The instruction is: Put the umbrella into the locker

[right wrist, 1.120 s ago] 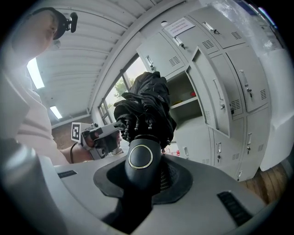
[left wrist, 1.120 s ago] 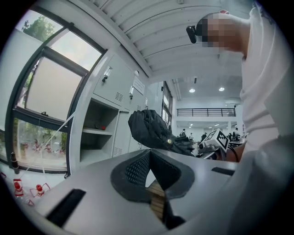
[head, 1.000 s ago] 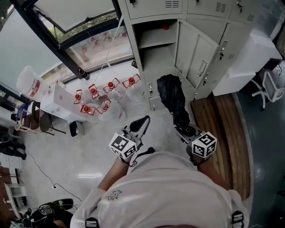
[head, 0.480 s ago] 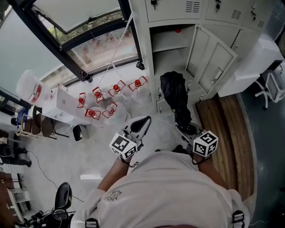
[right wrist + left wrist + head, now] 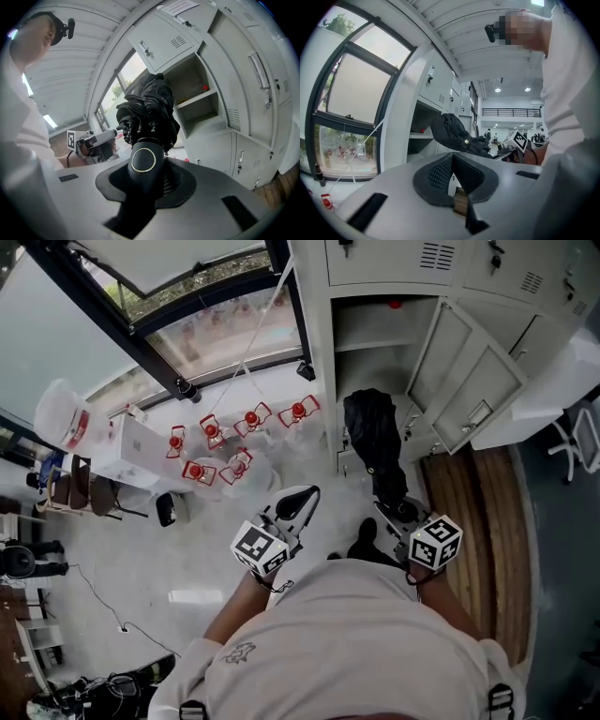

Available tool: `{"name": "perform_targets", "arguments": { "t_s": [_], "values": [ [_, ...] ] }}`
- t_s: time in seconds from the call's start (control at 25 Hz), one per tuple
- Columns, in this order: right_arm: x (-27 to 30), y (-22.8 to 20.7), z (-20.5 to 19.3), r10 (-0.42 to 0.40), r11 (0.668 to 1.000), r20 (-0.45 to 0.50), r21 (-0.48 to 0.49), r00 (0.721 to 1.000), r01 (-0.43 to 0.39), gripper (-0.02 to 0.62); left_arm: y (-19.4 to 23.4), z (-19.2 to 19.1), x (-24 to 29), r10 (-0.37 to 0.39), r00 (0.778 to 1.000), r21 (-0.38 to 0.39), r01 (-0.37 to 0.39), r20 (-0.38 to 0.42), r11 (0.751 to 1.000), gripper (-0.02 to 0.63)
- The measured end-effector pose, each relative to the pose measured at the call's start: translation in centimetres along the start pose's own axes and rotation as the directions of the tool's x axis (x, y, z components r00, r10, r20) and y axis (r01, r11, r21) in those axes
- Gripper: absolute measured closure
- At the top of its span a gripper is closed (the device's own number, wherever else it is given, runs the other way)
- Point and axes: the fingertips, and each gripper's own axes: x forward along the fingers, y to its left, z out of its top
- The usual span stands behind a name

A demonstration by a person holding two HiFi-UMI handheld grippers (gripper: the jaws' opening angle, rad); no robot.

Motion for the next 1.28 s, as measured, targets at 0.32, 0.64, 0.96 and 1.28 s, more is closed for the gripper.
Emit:
{"name": "perform_targets", "arguments": {
  "t_s": [0.32, 0.64, 0.96, 1.28],
  "values": [
    [1.6, -6.2, 2.0, 0.020, 1.000, -0.040, -0.005, 0.999, -0.021, 0.460, 2.8, -0.8, 6.7, 0.009, 1.000, -0.019, -0.010, -0.028, 1.000, 0.595],
    [2.2, -13.4, 3.5, 0.060, 0.998, -0.084, 0.022, 0.995, -0.058, 0.460, 5.3, -0.9, 15.0, 0.037, 0.998, 0.021, -0.035, -0.049, 0.999, 0.595],
    [2.7, -18.0, 3.1, 0.050, 0.999, -0.158, 0.018, 0.986, -0.047, 0.460, 6.4, -1.0, 18.9, 0.046, 0.998, 0.028, -0.045, -0.041, 0.999, 0.595],
    [4.1, -19.7, 2.7, 0.025, 1.000, -0.222, 0.012, 0.975, -0.023, 0.460, 8.3, -1.5, 20.5, 0.037, 0.999, 0.053, -0.035, -0.040, 0.998, 0.595]
  ]
}}
